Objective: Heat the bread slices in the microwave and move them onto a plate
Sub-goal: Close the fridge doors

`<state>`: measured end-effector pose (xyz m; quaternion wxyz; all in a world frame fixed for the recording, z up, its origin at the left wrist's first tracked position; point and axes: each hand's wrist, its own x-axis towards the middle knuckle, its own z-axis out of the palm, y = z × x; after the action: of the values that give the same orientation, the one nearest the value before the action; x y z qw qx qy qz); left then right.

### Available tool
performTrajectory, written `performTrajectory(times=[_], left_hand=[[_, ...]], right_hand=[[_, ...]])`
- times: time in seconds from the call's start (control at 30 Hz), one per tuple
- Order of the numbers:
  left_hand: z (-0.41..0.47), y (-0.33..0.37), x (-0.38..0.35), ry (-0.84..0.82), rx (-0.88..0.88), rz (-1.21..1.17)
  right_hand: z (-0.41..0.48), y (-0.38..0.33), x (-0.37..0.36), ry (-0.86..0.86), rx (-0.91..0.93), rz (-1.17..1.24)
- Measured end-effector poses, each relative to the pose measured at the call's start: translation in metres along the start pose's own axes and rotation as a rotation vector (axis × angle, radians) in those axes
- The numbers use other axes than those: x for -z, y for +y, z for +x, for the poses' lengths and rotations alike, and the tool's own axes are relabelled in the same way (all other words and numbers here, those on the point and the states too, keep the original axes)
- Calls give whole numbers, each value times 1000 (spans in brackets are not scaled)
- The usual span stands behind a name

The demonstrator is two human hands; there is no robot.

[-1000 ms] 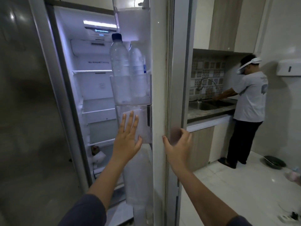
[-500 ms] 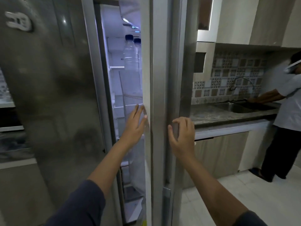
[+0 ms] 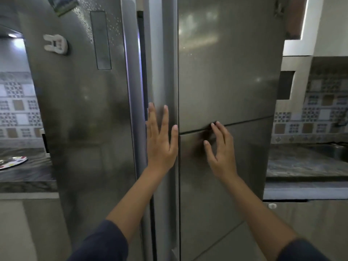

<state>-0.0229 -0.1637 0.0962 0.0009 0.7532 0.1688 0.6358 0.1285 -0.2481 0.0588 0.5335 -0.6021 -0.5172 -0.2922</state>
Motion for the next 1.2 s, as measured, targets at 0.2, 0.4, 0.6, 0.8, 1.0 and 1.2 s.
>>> performTrajectory(times=[0.2,0.4,0.6,0.8,1.0,1.2], left_hand=[[19,-51,-27,117,60,15],[11,-85,-53,-2,-73,282],[22,-120,-88,-145,-42,422],[24,-150,-127,-171,23,460],[21,-163,-150,-9,-17,501],[20,-164,-150,31,-45,490]], right_hand=[[49,54,-26,43,143,-77],[66,72,-68,99,190,-134],[75,93,-96,-29,170,-338],[80,115,-122,-65,168,-521],[79,129,-146,101,208,-567],[79,129,-147,179,220,-581]])
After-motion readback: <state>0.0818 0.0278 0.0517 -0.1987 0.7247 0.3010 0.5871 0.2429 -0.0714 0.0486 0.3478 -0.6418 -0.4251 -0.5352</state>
